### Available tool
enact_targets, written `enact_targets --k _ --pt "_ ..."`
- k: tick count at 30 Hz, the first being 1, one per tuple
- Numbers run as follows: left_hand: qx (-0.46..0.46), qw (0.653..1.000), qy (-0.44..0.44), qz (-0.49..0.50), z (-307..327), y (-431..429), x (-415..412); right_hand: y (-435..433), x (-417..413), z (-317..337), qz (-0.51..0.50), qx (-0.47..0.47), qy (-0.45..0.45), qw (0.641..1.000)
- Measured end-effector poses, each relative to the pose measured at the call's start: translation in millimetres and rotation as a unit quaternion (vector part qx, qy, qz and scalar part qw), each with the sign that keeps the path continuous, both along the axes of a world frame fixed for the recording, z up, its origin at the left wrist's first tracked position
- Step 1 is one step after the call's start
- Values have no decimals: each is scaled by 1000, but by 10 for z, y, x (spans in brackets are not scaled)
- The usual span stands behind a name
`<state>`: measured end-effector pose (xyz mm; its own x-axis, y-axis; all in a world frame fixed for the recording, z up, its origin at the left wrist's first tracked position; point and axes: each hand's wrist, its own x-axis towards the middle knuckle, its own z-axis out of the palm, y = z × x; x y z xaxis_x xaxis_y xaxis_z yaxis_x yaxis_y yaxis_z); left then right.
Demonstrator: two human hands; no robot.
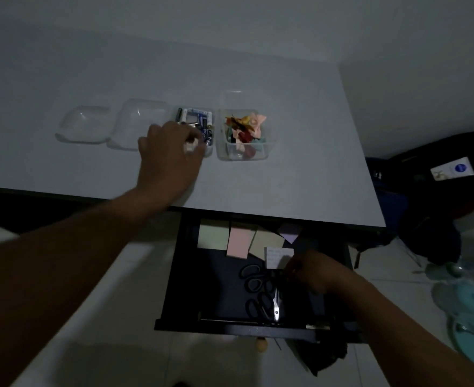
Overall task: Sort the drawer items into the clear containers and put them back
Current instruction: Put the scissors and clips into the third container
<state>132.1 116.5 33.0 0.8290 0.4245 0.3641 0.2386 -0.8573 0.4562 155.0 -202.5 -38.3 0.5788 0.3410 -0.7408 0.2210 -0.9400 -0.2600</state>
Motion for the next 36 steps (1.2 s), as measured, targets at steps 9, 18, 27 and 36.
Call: enact_targets --k 9,18,27,36 --pt "-89 971 89 -205 -677 -1091 -1185 -339 -421 -168 -15 40 -19 999" --pt "-90 915 292 -262 -1352 -1472 -898 -32 -406 -550 26 -25 -16 999" --pt "-70 924 303 -224 -1463 -1457 -804 -73 -395 -809 -89 58 -141 984" --pt "-394 865 303 -62 -1279 -1187 -823 -202 -311 -669 -185 140 -26 972"
